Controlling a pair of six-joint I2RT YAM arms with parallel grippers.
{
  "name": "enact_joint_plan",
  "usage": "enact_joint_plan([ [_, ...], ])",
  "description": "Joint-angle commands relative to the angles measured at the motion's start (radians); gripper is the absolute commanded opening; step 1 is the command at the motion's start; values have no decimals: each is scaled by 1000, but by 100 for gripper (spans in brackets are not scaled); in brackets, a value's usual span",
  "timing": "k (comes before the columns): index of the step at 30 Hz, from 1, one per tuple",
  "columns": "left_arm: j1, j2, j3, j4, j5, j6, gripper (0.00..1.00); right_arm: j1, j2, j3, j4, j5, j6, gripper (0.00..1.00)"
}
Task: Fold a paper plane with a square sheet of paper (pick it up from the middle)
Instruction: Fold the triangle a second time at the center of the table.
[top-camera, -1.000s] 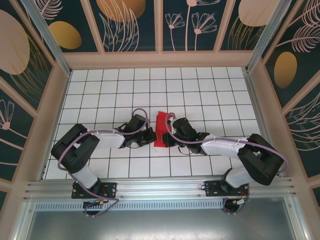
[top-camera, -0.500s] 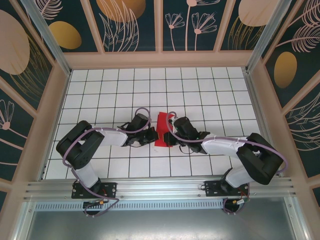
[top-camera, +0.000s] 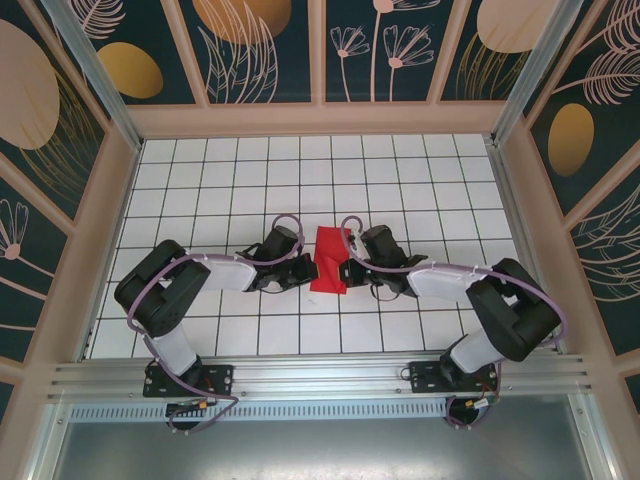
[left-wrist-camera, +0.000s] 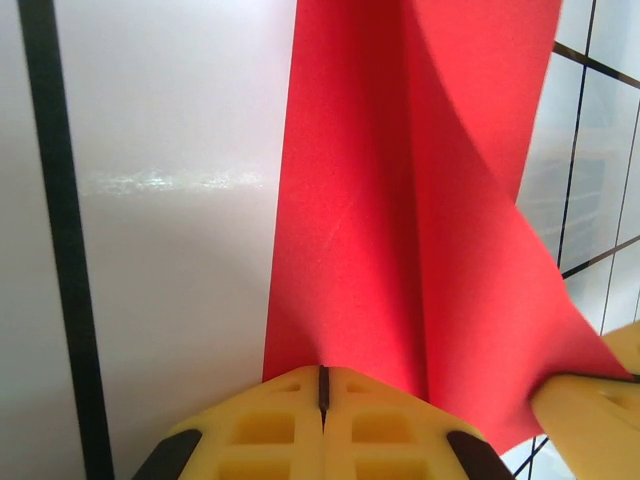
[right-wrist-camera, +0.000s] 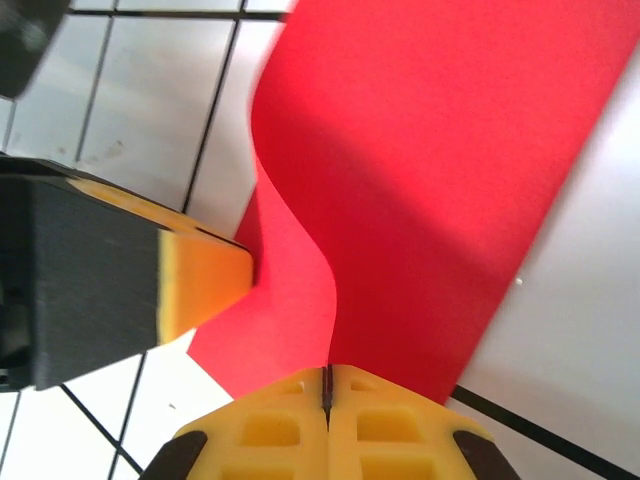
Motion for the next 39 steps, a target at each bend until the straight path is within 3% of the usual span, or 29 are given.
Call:
enact_joint_plan([
  [1,-7,45,0,-82,-47,34,0,-16,24,33,-35,-23,-73,4],
  [39,-7,45,4,-118,-54,65,0,-87,164,149,-91,-78,-235,7],
])
